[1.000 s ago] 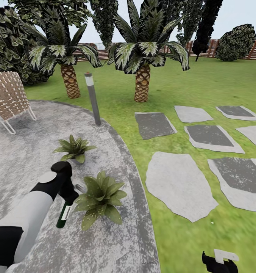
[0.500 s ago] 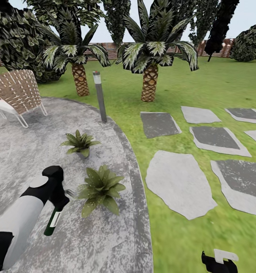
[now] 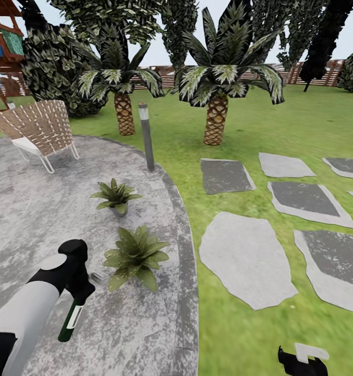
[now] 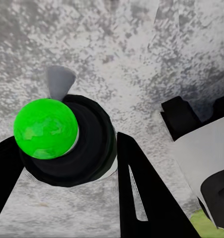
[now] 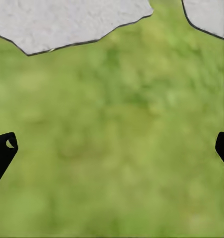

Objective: Pick up the pesticide atomizer in the garden and spray insectifuge to fully cover both potted plants in the garden.

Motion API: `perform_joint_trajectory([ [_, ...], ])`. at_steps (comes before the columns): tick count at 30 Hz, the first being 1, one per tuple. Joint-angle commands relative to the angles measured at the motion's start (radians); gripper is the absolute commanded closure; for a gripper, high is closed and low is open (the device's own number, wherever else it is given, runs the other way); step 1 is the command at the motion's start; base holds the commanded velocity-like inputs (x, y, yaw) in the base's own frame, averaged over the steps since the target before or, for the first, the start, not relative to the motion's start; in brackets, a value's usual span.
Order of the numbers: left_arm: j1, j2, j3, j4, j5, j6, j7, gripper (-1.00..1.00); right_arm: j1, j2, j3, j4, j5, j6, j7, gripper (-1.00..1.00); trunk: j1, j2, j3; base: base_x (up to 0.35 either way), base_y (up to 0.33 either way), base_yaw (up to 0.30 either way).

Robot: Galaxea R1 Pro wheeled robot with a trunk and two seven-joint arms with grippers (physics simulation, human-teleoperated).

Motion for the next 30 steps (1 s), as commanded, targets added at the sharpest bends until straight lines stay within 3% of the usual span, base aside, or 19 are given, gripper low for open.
perform_joint_trajectory([
  [1,-0.001,0.001,-0.004,-0.001,-0.007,0.010,-0.010,1.00,-0.001,0.000,-0.007,0.002,0.011,-0.005,-0.003,-1.00,0.000,0.000,-0.001,0.000,-0.275,0.002],
  [6,0.000,0.000,-0.004,-0.002,-0.005,0.010,-0.010,1.00,-0.001,0.000,-0.007,0.002,0.011,-0.005,-0.003,-1.00,0.000,0.000,-0.001,0.000,-0.275,0.052],
  [18,0.000,-0.003,-0.001,-0.003,-0.003,0.012,-0.010,1.00,-0.001,0.000,-0.007,0.002,0.011,-0.006,-0.003,-1.00,0.000,0.000,-0.001,0.112,-0.271,0.247],
  [30,0.000,-0.005,0.000,-0.007,-0.003,0.012,-0.010,1.00,-0.001,-0.004,-0.009,0.002,0.011,-0.007,-0.004,-1.00,0.000,0.000,-0.001,0.215,-0.253,0.015],
])
